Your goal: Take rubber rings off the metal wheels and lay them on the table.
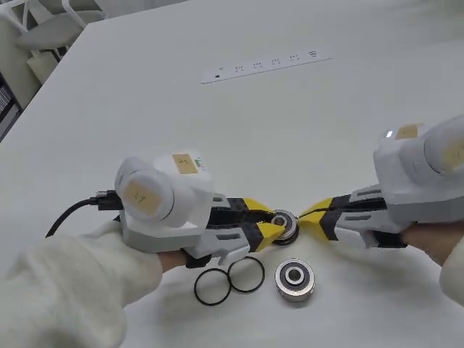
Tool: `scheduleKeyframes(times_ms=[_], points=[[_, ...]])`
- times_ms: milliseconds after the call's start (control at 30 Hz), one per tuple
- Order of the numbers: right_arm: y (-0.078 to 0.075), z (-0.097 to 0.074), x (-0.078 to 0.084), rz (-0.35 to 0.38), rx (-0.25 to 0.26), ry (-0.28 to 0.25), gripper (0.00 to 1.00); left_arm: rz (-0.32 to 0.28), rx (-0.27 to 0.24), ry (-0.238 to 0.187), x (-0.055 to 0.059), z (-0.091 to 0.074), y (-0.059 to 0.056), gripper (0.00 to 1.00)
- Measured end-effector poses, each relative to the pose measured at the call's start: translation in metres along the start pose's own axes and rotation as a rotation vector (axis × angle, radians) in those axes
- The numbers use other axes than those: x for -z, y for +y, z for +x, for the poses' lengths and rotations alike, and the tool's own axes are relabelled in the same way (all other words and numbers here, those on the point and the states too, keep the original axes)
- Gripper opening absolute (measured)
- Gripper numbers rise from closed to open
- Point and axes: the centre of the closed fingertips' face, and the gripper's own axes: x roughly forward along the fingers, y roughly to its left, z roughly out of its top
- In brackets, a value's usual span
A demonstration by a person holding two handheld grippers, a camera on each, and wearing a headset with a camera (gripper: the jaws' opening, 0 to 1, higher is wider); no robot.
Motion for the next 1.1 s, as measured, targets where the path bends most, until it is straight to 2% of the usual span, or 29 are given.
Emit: scheduleKeyframes(times_ms=[67,233,433,533,1100], points=[[0.001,0.0,-0.003,0.046,-0.011,-0.016,0.0,0.0,0.0,-0.001,0.0,0.0,0.0,0.12],[0.004,0.0,-0.003,0.094,-0.018,-0.024,0.0,-0.001,0.002,-0.003,0.0,0.0,0.0,0.12],[0.009,-0.001,-0.004,0.076,-0.018,-0.022,0.0,0.0,0.005,-0.001,0.0,0.0,0.0,0.12],[0.011,-0.002,-0.005,0.116,-0.033,-0.039,0.0,0.008,0.0,0.001,0.0,0.001,-0.001,0.12],[0.019,-0.003,-0.01,0.117,-0.059,-0.056,0.0,0.008,0.002,0.0,0.0,0.001,0.0,0.12]])
